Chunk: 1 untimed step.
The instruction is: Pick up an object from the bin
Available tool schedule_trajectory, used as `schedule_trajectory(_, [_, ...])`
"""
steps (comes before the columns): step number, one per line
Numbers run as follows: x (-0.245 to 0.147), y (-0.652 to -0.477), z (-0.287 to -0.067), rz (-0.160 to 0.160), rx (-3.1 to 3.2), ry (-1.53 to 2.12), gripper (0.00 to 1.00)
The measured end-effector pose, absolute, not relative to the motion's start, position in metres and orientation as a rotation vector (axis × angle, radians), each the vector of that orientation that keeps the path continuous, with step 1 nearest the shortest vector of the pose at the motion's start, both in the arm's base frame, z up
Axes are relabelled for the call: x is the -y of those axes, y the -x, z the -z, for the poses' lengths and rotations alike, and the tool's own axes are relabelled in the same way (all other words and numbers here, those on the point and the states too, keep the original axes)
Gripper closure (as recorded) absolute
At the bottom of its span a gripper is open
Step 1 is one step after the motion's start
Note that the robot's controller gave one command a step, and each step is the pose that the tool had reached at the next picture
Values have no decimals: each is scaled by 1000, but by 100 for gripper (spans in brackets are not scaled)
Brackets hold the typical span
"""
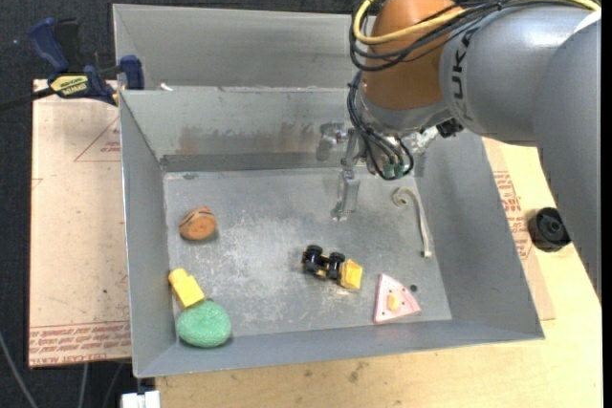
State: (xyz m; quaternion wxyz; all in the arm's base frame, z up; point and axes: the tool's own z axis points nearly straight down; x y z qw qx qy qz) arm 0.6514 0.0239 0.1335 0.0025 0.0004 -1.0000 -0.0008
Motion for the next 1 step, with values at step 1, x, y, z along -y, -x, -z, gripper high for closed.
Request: schedule_trajectory(1, [-24,-653,-139,3,3143,-1,0])
